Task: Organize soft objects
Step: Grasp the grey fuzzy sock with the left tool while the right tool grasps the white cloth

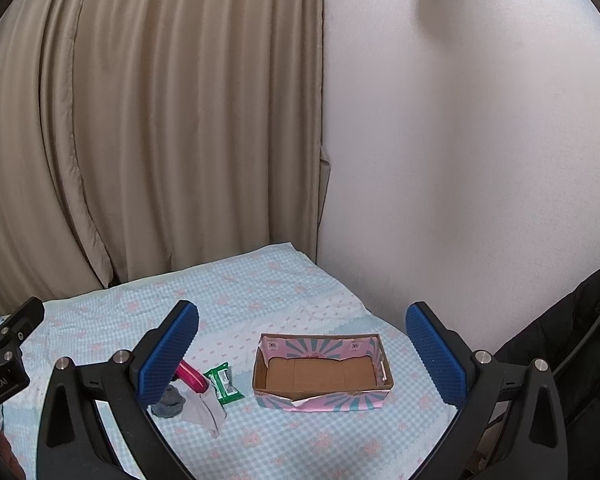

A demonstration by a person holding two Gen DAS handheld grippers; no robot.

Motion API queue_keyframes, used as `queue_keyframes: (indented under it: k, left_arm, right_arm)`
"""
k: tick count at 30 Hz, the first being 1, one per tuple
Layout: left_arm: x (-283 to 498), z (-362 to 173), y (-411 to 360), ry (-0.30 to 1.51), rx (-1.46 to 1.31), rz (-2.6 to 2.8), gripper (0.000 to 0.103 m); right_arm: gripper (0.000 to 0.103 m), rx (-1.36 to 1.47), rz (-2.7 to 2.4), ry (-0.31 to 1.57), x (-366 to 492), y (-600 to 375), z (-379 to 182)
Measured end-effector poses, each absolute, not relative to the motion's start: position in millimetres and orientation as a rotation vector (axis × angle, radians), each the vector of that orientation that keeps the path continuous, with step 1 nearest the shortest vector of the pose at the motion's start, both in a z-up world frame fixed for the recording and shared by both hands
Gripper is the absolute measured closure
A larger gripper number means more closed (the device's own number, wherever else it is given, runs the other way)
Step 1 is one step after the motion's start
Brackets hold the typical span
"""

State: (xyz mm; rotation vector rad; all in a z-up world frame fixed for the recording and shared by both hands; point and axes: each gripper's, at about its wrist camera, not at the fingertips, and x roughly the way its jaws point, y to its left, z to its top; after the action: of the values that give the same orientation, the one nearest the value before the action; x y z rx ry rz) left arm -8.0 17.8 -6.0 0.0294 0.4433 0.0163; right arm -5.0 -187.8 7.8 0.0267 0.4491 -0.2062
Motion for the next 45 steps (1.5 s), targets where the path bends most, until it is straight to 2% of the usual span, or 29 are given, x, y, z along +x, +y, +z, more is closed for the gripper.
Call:
queue_keyframes:
  k: [7,13,20,28,34,38,41,43,45]
  left_arm:
    - [0.7,-38.0,56.2,0.502,0.036,0.056,0.000]
    - [22.5,-100.4,94.9,0.591,0.047,0.033,0.000]
    - [58.5,-200.7,119.4,0.678,0.055,-0.045,0.000]
    - [122.0,-341.3,112.5,0.794,0.071,-0.143,0.001]
    - [166.2,-412.0,104.0,0.842,0.046,-0.182,0.003]
    - [191.8,-439.2,101.8,0.860,0.021,-0.190,0.003]
    - [209.6,-456.0,98.7,0.883,0.009,-0.204,0.005]
    - [220.2,-466.7,94.6,0.903,0.018,-0.212,0.011]
    - [227.6,-474.6,91.8,0.921,0.026,-0.221,0.018]
  right_arm:
    - [0.000,0.027,-0.144,0.512,13.4,-165.8,-19.2]
    - [0.000,0.021,-0.061,0.587,34.7,-130.9,-78.2]
    - [0.000,-0.006,0.036,0.689,66.0,-91.7,-181.4]
    - [0.000,-0.039,0.145,0.777,109.2,-62.7,-317.0]
    - [0.001,-0.054,0.189,0.838,153.0,-55.6,-401.5]
    - [0.006,-0.062,0.218,0.878,180.2,-54.1,-436.8]
    - [0.016,-0.073,0.237,0.899,194.9,-49.9,-451.6]
    - [0.021,-0.078,0.253,0.907,204.1,-46.5,-459.6]
    - [0.034,-0.096,0.264,0.910,210.8,-42.2,-465.2]
